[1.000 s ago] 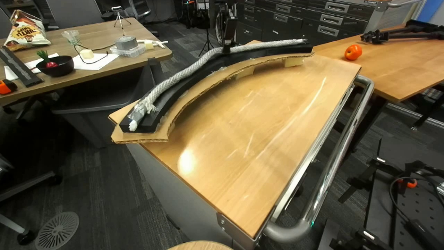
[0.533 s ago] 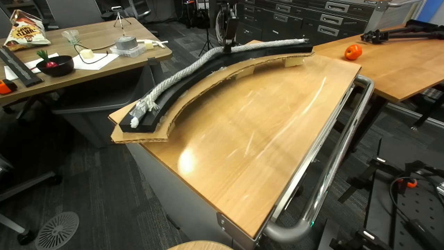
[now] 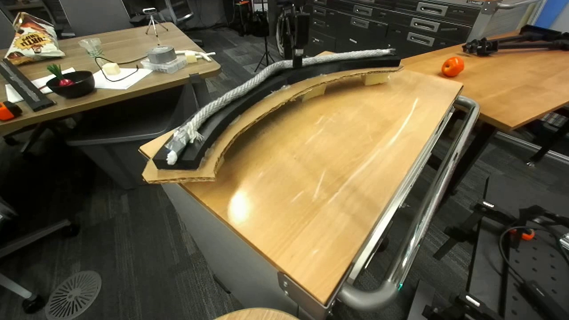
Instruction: Put the white rope on the black board
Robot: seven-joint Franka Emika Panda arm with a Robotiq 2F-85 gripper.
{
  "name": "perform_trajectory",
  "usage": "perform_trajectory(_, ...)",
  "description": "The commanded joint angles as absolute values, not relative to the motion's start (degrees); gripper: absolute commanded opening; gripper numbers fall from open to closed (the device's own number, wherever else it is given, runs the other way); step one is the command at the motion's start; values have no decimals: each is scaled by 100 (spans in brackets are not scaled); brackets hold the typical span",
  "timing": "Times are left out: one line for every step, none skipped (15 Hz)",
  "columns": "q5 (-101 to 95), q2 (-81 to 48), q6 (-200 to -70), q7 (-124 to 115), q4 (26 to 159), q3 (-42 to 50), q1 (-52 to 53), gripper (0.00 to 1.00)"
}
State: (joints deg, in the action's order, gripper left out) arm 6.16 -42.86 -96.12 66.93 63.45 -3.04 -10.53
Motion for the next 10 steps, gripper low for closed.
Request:
perform_trajectory(274,-3784,-9466,6864,6575,-275,-958,100)
perform_trajectory(212,-3666,-9549,6899,6630,-279,-944,100)
perform_trajectory(181,-3575,-9680,6896,6653,-287,-935,100)
perform_trajectory(245,-3494,-9819,6956,6669,-336,-955,100)
perform_trajectory(264,-3422,-9982,6987,6707,-358,-938,77)
perform_trajectory(298,-3408,-10059,7115,6676,-406,-922,75)
perform_trajectory(310,-3422,-10133,7167,6638,-438,-905,66)
perform_trajectory(332,-3479,-10124,7244,6552,-491,-898,58)
perform_trajectory(334,-3562,-10074,7322,6450,-543,-891,49)
perform_trajectory(356,-3659,-9993,7351,6326,-532,-847,43)
